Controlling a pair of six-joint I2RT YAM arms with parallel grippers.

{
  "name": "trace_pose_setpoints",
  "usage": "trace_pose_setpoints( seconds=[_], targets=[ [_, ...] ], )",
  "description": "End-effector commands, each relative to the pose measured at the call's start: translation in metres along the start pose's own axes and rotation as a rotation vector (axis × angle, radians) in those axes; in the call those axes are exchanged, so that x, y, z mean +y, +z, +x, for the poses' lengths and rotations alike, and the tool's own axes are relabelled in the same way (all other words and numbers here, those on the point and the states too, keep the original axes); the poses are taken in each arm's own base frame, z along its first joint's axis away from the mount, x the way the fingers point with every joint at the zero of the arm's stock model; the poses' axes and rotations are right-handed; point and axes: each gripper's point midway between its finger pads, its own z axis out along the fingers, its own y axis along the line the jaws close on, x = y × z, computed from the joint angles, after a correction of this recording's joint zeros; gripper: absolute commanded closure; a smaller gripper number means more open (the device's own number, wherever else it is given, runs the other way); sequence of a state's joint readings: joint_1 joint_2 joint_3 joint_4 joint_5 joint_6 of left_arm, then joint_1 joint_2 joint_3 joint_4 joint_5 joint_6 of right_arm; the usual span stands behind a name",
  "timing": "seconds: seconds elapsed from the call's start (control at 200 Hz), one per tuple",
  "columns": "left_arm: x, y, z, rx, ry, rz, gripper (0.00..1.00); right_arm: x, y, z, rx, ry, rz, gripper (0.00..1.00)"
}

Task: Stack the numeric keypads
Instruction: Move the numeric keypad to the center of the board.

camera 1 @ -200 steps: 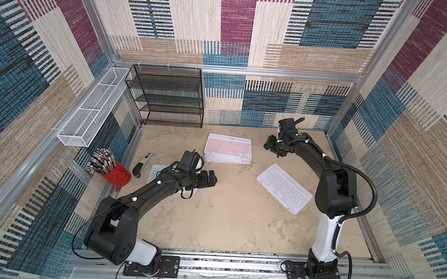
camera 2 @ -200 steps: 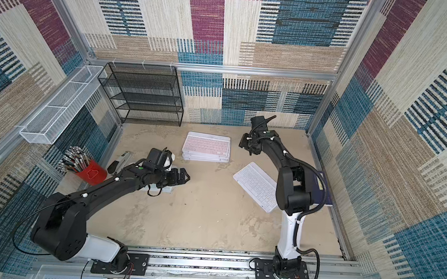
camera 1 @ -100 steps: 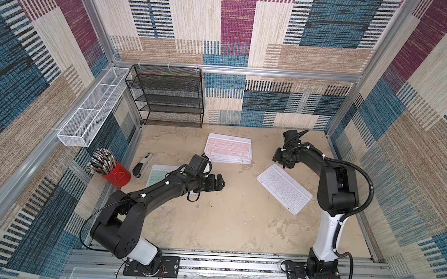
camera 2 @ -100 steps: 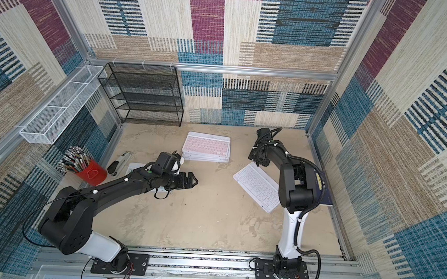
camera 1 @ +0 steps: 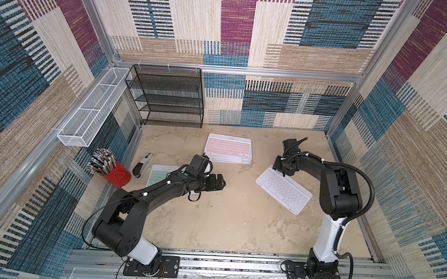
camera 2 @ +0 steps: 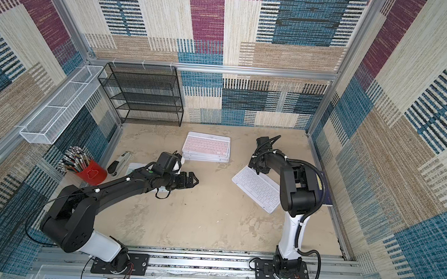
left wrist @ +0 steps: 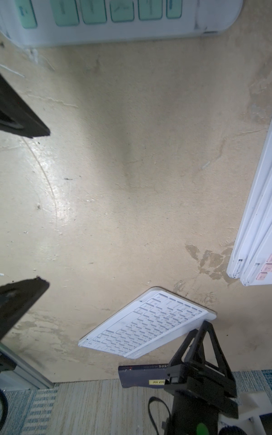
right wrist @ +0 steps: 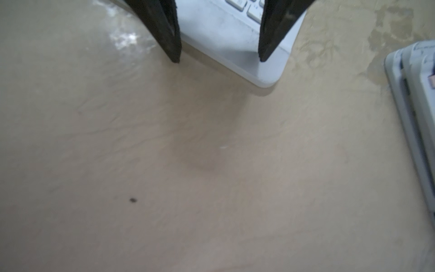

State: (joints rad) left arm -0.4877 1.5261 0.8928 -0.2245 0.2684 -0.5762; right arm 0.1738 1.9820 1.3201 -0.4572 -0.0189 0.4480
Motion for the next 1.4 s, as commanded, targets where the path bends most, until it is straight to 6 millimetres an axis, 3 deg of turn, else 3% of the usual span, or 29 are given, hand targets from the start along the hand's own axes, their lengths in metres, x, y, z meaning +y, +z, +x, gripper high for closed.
trace_pose_setpoints(
  seconds=[0.0, 0.145, 0.245, 0.336, 0.411, 0.476, 0.551, 0.721, 0.866, 0.961, 1.077, 1.392],
  targets=[
    [-0.004, 0.003, 0.0, -0.005, -0.008, 0.02, 0.04, 0.013, 0.003, 0.031, 0.089, -0.009, -0.068, 0.45],
    [-0.003, 0.008, 0.003, 0.005, -0.009, 0.014, 0.04, 0.025, 0.004, 0.049, 0.114, -0.025, -0.076, 0.46],
    [-0.004, 0.012, 0.001, 0.006, -0.008, 0.011, 0.04, 0.02, -0.012, 0.036, 0.05, 0.017, -0.095, 0.45],
    [-0.01, 0.018, -0.006, 0.002, 0.004, 0.012, 0.03, -0.007, -0.048, 0.005, -0.076, 0.088, -0.066, 0.45],
    [-0.019, 0.023, -0.016, -0.001, 0.022, 0.004, 0.02, -0.04, -0.084, -0.017, -0.201, 0.149, 0.01, 0.45],
    [-0.028, 0.029, -0.025, 0.0, 0.038, -0.007, 0.02, -0.063, -0.108, -0.024, -0.27, 0.177, 0.058, 0.45],
    [-0.039, 0.04, -0.034, 0.012, 0.045, -0.01, 0.02, -0.084, -0.121, -0.024, -0.302, 0.154, 0.122, 0.43],
    [-0.065, 0.074, -0.027, 0.08, 0.024, 0.019, 0.04, -0.118, -0.11, -0.02, -0.225, 0.154, 0.155, 0.41],
    [-0.083, 0.093, -0.008, 0.135, 0.032, 0.022, 0.04, -0.128, -0.1, -0.03, -0.224, 0.097, 0.14, 0.4],
    [-0.095, 0.099, 0.001, 0.149, 0.035, 0.032, 0.04, -0.128, -0.098, -0.027, -0.223, 0.075, 0.106, 0.32],
    [-0.104, 0.102, 0.005, 0.153, 0.043, 0.055, 0.05, -0.144, -0.091, -0.017, -0.21, 0.07, 0.158, 0.24],
    [-0.109, 0.106, 0.013, 0.177, 0.068, 0.061, 0.06, -0.142, -0.048, 0.022, -0.082, 0.138, 0.071, 0.25]
  ],
)
